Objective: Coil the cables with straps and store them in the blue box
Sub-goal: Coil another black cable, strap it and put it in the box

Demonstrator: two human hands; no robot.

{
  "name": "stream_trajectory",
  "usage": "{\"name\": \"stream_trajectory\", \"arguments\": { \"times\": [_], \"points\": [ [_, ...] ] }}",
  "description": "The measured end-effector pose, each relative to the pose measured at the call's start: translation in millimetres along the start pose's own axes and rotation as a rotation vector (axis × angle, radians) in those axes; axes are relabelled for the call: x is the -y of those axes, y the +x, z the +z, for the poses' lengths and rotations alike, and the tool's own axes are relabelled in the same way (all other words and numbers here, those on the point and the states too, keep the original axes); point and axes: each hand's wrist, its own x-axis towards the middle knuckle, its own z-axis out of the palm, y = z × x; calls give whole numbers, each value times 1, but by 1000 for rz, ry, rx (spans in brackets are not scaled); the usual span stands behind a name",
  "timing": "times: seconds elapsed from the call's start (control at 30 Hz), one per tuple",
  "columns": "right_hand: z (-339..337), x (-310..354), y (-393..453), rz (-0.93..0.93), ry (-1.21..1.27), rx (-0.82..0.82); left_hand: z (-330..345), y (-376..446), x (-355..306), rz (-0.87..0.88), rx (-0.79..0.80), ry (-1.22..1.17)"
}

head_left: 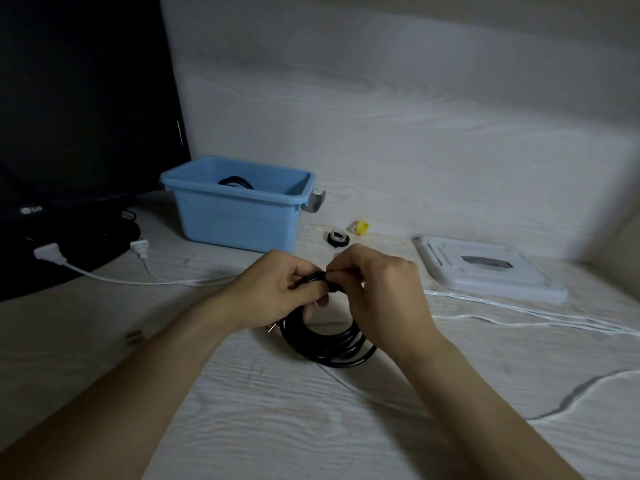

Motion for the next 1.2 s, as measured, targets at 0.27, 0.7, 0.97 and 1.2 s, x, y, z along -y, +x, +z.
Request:
{"name": "stream_trajectory", "arguments": {
  "times": [0.27, 0.7, 0.97, 1.2],
  "points": [
    [-2, -5, 2, 227, 92, 155, 11, 2, 4, 45, 11, 17],
    [-5, 1, 5, 879, 886, 334, 18, 7, 6, 180, -237, 10],
    [-1, -2, 3, 728, 968, 247, 23, 2, -9, -68, 61, -339],
    [-1, -6, 0, 667, 1107, 322, 12, -2, -15, -118, 182, -320]
  ]
}}
